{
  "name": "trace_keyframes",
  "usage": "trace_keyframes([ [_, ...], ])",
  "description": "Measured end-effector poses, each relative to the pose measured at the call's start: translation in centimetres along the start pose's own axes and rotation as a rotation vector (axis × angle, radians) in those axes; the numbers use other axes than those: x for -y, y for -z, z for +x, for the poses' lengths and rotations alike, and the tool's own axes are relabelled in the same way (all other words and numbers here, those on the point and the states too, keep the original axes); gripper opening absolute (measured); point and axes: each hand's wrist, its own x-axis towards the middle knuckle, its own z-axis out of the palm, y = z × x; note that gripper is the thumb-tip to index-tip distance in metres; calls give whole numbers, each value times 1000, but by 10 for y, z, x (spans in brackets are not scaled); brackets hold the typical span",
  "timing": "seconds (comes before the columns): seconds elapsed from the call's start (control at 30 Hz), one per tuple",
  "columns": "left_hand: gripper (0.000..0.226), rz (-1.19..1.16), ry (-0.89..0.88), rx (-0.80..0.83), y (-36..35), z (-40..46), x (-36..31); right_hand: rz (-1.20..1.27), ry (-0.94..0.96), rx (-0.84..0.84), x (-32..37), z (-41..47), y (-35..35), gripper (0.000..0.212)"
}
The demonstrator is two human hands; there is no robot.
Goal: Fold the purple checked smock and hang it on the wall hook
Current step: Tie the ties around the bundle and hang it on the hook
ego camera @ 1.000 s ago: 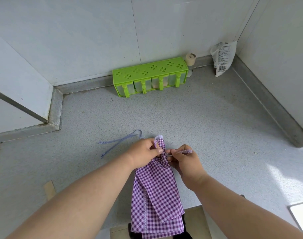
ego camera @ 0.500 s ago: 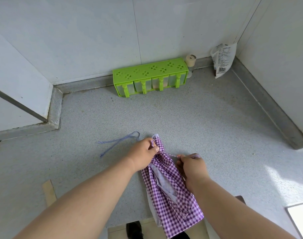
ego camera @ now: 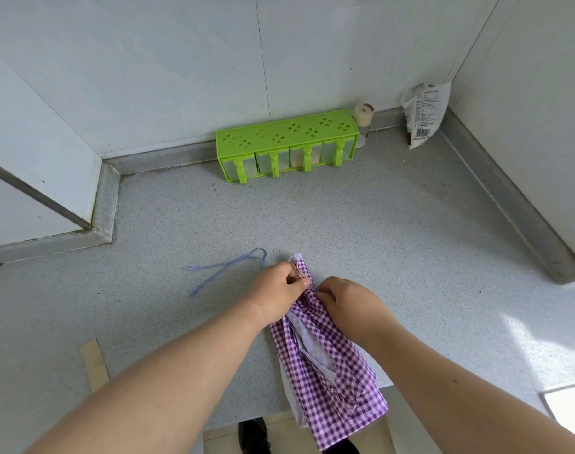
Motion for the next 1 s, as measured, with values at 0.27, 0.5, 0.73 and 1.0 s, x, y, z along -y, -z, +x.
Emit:
trace_keyframes([
  [0.27, 21, 128, -29, -103, 7, 0, 1, 24, -4, -69, -4, -6, -3, 26],
  [0.5, 23, 156, -87, -26, 15, 3, -8, 123, -145, 59, -9, -15, -6, 24],
  [0.73, 14, 85, -128, 14, 7, 5, 0, 658, -312, 77, -4, -2, 9, 29],
  [1.0, 16, 89, -160, 9, 3, 3, -2, 1142, -333, 144, -7, 0, 12, 22],
])
